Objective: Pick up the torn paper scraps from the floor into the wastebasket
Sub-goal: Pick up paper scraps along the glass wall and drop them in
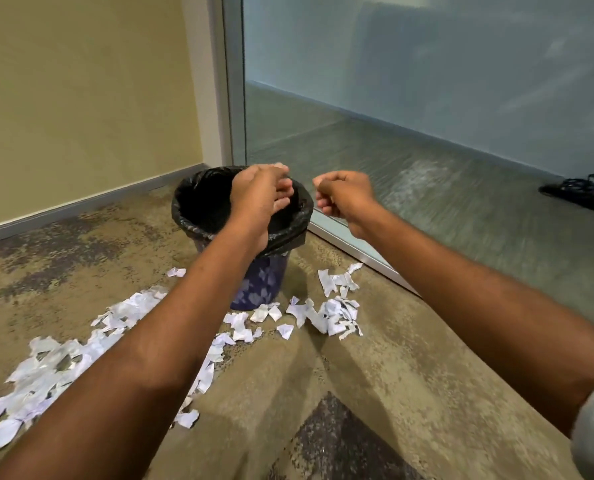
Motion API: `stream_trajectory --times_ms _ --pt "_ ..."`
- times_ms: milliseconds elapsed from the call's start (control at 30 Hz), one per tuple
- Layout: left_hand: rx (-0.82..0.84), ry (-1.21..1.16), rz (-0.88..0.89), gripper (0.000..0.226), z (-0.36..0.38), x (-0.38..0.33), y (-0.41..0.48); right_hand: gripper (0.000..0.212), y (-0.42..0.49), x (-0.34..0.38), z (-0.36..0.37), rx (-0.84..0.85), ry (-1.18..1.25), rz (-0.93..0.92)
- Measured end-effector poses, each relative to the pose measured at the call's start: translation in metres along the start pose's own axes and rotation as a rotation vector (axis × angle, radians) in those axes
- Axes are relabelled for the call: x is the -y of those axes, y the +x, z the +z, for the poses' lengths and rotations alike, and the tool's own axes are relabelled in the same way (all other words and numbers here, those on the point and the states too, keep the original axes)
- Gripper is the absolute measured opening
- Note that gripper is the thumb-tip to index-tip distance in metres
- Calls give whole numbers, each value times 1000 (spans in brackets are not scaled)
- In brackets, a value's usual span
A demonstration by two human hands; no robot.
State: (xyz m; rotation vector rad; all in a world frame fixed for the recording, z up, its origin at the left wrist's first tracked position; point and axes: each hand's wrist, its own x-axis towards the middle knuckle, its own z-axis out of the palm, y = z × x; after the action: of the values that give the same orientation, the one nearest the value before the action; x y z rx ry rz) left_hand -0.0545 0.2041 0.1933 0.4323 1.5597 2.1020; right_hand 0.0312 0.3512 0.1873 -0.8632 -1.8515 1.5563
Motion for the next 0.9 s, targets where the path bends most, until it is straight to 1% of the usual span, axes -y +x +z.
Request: stream_trajectory --times_ms 100,133,200,267,300,367,433,533,633,700,833,867,900 --pt "204 160 -21 15 17 15 -20 10 -3 -45 -35 -55 -73 84" --pt "273 227 -45 13 22 24 -27 9 -5 -64 -45 -49 -137 106" --pt "391 383 -91 11 30 45 -38 7 -11 -106 -61 9 -342 133" --pt "480 537 -133 12 32 69 -45 2 -19 -138 -73 161 -599 99" --pt "520 603 -157 13 31 84 -47 5 -22 -152 -76 267 -738 62" --pt "570 735 -203 19 24 114 -45 21 -27 -178 -75 476 -1015 -18" --pt "580 870 -217 27 16 143 -43 40 -31 -202 -69 600 -1163 -62" --pt "579 1124 -127 46 2 180 -39 52 -36 -236 -60 700 -1238 -79" --pt "553 1231 -108 53 -10 213 -27 58 -37 -263 -60 762 -1317 -109" --pt "538 1271 -93 57 -12 232 -19 54 -38 -281 -62 737 -1328 -147" --pt "529 1416 -90 96 -6 266 -5 39 -48 -289 -66 596 -1234 -264" --pt "551 1469 -67 103 -4 274 -4 34 -48 -291 -67 581 -1202 -289" --pt "576 1505 -52 105 -1 282 -2 29 -48 -291 -67 569 -1172 -304"
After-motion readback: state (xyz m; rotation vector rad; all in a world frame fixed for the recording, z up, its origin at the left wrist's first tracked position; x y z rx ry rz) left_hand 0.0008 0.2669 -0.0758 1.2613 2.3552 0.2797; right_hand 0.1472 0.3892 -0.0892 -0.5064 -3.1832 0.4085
